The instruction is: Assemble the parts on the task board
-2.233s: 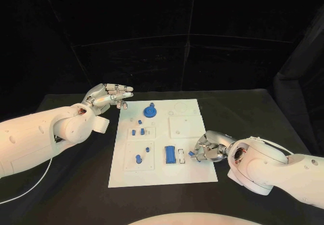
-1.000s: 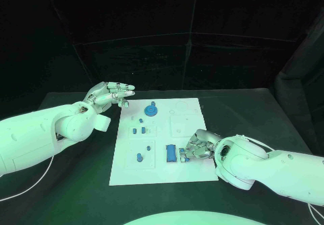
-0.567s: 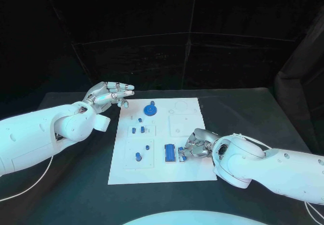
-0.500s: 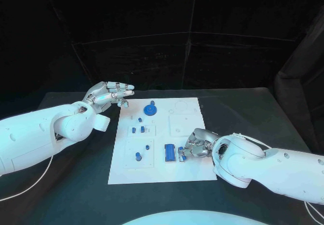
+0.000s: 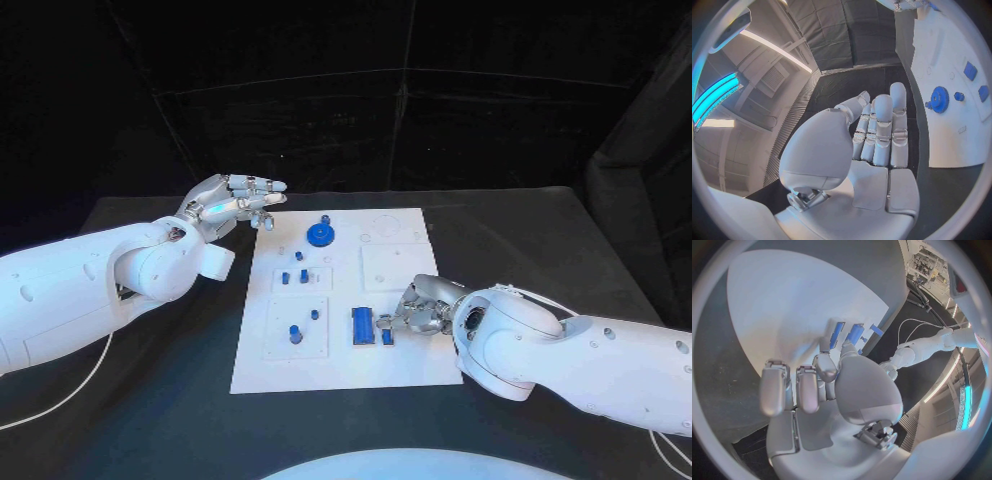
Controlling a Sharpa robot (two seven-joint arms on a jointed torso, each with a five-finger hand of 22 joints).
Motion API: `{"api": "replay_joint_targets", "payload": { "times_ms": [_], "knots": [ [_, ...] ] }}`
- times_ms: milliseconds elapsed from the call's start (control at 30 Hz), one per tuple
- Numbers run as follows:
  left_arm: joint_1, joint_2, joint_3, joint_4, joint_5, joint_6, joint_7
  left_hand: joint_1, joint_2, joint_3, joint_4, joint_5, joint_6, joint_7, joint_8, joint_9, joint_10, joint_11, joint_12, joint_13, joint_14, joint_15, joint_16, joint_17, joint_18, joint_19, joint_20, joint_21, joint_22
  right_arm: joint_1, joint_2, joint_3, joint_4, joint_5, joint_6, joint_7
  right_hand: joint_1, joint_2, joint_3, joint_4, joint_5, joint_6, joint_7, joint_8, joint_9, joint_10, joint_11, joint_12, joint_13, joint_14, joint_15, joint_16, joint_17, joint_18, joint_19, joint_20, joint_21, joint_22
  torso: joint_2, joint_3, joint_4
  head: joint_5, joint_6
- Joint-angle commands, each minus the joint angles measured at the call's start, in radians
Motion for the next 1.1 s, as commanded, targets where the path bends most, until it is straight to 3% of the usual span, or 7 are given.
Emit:
{"api": "replay_joint_targets", "payload": {
  "times_ms": [33,367,600,700,800,933,1100],
  "knots": [
    [0.001,-0.001,0.001,0.001,0.003,0.012,0.005,-0.009,-0.002,0.001,-0.004,0.004,0.002,-0.004,0.007,0.000,-0.005,-0.001,0.007,-0.001,-0.005,-0.002,0.007,0.001,0.006,0.002,0.001,-0.006,-0.001,0.001,-0.002,0.000,0.004,-0.025,0.003,-0.003,-0.009,-0.003,-0.011,-0.001,-0.008,0.004,0.006,-0.003,0.002,0.004,0.004,-0.004,0.001,0.064,0.000,0.001,0.049,-0.013,0.008,-0.001,0.003,0.000,0.000,0.0002,-0.0003,0.000,-0.001],
    [0.001,0.000,0.001,-0.001,0.003,0.011,0.006,-0.011,-0.002,0.000,-0.004,0.004,0.000,-0.004,0.007,0.000,-0.007,0.000,0.008,-0.002,-0.005,-0.001,0.007,0.000,0.006,0.003,0.001,-0.006,-0.002,0.001,-0.034,0.000,0.020,0.019,-0.059,0.090,0.034,-0.019,-0.029,-0.018,0.004,-0.037,0.021,-0.029,0.000,-0.023,0.015,-0.058,-0.031,0.058,0.007,-0.016,0.024,-0.009,-0.003,0.003,-0.010,-0.022,-0.002,0.0004,-0.0002,-0.001,0.002],
    [0.001,0.006,0.001,-0.013,0.003,0.003,0.015,-0.015,-0.003,-0.001,-0.003,0.004,-0.002,-0.003,0.007,0.000,-0.008,0.000,0.009,-0.002,-0.009,-0.001,0.004,-0.009,0.005,0.002,0.001,-0.007,-0.002,0.031,-0.081,0.002,-0.010,0.286,-0.119,0.247,-0.023,-0.150,-0.008,0.005,-0.048,-0.176,0.076,-0.098,-0.041,-0.204,0.064,-0.429,-0.308,0.018,0.048,-0.125,-0.125,0.024,-0.083,0.038,-0.121,-0.200,-0.014,-0.0018,-0.0030,-0.004,0.017],
    [0.001,0.013,0.001,-0.022,0.026,-0.019,0.027,-0.021,-0.003,-0.004,-0.001,0.004,-0.004,-0.003,0.008,-0.001,-0.008,0.000,0.012,-0.003,-0.018,0.000,-0.004,-0.023,0.005,-0.001,0.002,-0.010,-0.004,0.065,-0.084,0.002,-0.073,0.474,-0.150,0.418,0.001,-0.111,0.023,0.001,-0.064,-0.187,0.081,-0.093,-0.052,-0.229,0.070,-0.467,-0.343,-0.012,0.053,-0.215,-0.236,0.047,-0.133,0.045,-0.203,-0.321,-0.025,-0.0041,-0.0051,-0.005,0.021],
    [0.001,0.029,0.001,-0.042,0.075,-0.055,0.060,-0.029,-0.004,-0.008,0.001,0.004,-0.008,-0.004,0.014,-0.001,0.001,0.001,0.027,-0.004,-0.073,0.003,-0.040,-0.043,0.005,-0.043,0.005,-0.041,-0.018,0.098,-0.064,0.002,-0.171,0.732,-0.194,0.704,0.106,-0.058,0.050,-0.045,-0.003,-0.198,0.095,-0.090,-0.066,-0.302,0.084,-0.575,-0.432,-0.146,0.067,-0.583,-0.647,0.115,-0.317,0.057,-0.513,-0.734,-0.041,-0.0087,-0.0073,-0.005,0.032],
    [0.000,0.056,0.001,-0.085,0.104,-0.079,0.094,-0.043,-0.004,-0.011,0.011,0.005,-0.007,-0.003,0.019,-0.002,0.012,0.006,0.014,-0.022,-0.204,0.022,-0.186,-0.116,-0.003,-0.163,0.022,-0.134,-0.064,0.118,-0.023,0.002,-0.290,0.922,-0.182,0.904,0.174,-0.029,0.047,-0.078,0.007,-0.226,0.117,-0.108,-0.092,-0.330,0.106,-0.681,-0.548,-0.172,0.086,-0.754,-0.747,0.114,-0.328,0.076,-0.645,-0.826,-0.061,-0.0118,-0.0100,-0.002,0.046],
    [-0.005,0.098,0.001,-0.155,0.140,-0.089,0.120,-0.065,-0.012,0.002,0.037,0.001,0.008,0.000,-0.002,-0.005,0.049,0.020,-0.098,-0.041,-0.221,0.056,-0.455,-0.243,-0.004,-0.270,0.062,-0.273,-0.158,0.132,0.074,0.003,-0.488,1.053,-0.076,1.052,0.231,0.000,0.043,-0.126,-0.049,-0.229,0.160,-0.141,-0.132,-0.428,0.172,-0.849,-0.733,-0.394,0.174,-1.086,-0.916,0.101,-0.494,0.148,-0.944,-1.004,-0.078,-0.0120,-0.0161,0.004,0.073]
  ]
}}
